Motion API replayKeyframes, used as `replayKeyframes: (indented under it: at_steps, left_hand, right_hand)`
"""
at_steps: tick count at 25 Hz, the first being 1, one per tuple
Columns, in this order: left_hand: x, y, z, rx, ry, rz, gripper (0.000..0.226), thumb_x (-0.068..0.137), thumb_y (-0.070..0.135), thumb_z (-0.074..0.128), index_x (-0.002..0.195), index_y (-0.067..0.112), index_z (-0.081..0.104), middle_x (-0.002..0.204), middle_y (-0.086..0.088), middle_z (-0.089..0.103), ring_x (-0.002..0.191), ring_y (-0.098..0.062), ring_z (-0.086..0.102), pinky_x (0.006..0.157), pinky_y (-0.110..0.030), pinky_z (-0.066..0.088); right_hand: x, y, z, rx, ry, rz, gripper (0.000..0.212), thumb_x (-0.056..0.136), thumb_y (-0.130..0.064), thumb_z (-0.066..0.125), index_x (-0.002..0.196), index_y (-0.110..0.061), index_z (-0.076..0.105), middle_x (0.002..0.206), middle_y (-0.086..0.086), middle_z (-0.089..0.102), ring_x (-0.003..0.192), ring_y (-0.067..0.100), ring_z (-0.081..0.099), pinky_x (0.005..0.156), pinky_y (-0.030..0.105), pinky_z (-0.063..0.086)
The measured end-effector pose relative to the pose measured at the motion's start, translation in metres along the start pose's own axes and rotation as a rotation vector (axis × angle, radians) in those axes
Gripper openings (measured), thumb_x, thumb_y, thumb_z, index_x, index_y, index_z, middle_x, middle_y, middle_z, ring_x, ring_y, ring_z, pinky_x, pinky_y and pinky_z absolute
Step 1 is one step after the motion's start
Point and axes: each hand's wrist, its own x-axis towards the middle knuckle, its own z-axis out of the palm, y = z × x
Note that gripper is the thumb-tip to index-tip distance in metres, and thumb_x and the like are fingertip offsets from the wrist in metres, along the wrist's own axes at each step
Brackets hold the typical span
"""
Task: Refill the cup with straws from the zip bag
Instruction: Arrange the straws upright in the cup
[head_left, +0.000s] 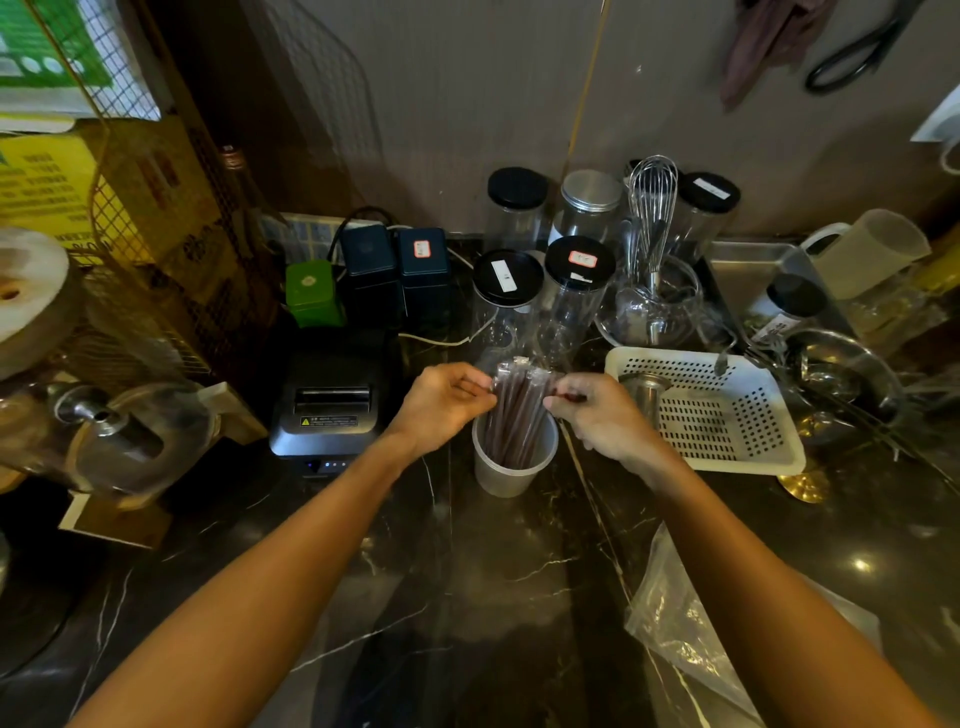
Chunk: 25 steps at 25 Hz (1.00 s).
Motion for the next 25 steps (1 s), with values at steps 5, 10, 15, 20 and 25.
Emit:
replayKeyframes:
  at_steps: [5,10,15,20,25]
  left_hand:
    - [-0.002,0.005,0.004,0.009,0.094,0.019,0.014,0.093,0.014,0.073,0.107,0.013,0.075,0.1,-0.003,0.078,0.097,-0.014,0.075,0.095,-0.036,0.061]
    - [-0.005,0.018,0.002,0.023,0.135,0.102,0.022,0.096,0.011,0.068,0.118,0.01,0.073,0.111,-0.002,0.077,0.102,-0.009,0.073,0.093,-0.024,0.06]
    - [-0.003,0.02,0.007,0.089,0.1,0.102,0.024,0.098,0.009,0.065,0.121,0.01,0.072,0.118,-0.003,0.075,0.106,-0.01,0.072,0.095,-0.021,0.057]
    - [-0.006,0.011,0.01,0.056,0.093,0.058,0.033,0.097,0.003,0.064,0.129,0.007,0.066,0.105,-0.016,0.075,0.103,-0.021,0.074,0.104,-0.042,0.056]
    - [-0.01,0.031,-0.003,0.06,0.215,0.114,0.022,0.097,0.011,0.067,0.119,0.014,0.069,0.097,-0.005,0.073,0.085,-0.005,0.07,0.082,-0.016,0.059]
  right_hand:
    - [-0.003,-0.004,-0.002,0.018,0.008,0.0,0.023,0.103,-0.02,0.064,0.096,0.001,0.071,0.067,0.003,0.057,0.055,0.008,0.051,0.057,0.027,0.042]
    - [-0.003,-0.004,-0.001,0.011,-0.001,0.006,0.023,0.104,-0.022,0.062,0.097,-0.002,0.07,0.068,0.009,0.058,0.055,0.016,0.054,0.054,0.033,0.046]
    - [-0.002,0.0,0.003,0.025,-0.009,0.03,0.02,0.105,-0.025,0.061,0.097,-0.008,0.069,0.069,0.009,0.057,0.057,0.022,0.054,0.054,0.038,0.048]
    - [-0.004,0.0,0.002,-0.006,-0.014,0.039,0.018,0.105,-0.029,0.061,0.101,-0.013,0.068,0.073,0.003,0.061,0.059,0.015,0.056,0.054,0.031,0.051]
    - [-0.006,-0.003,-0.002,-0.021,0.017,0.056,0.012,0.102,-0.027,0.066,0.11,-0.02,0.062,0.1,-0.002,0.068,0.063,0.018,0.061,0.048,0.031,0.049]
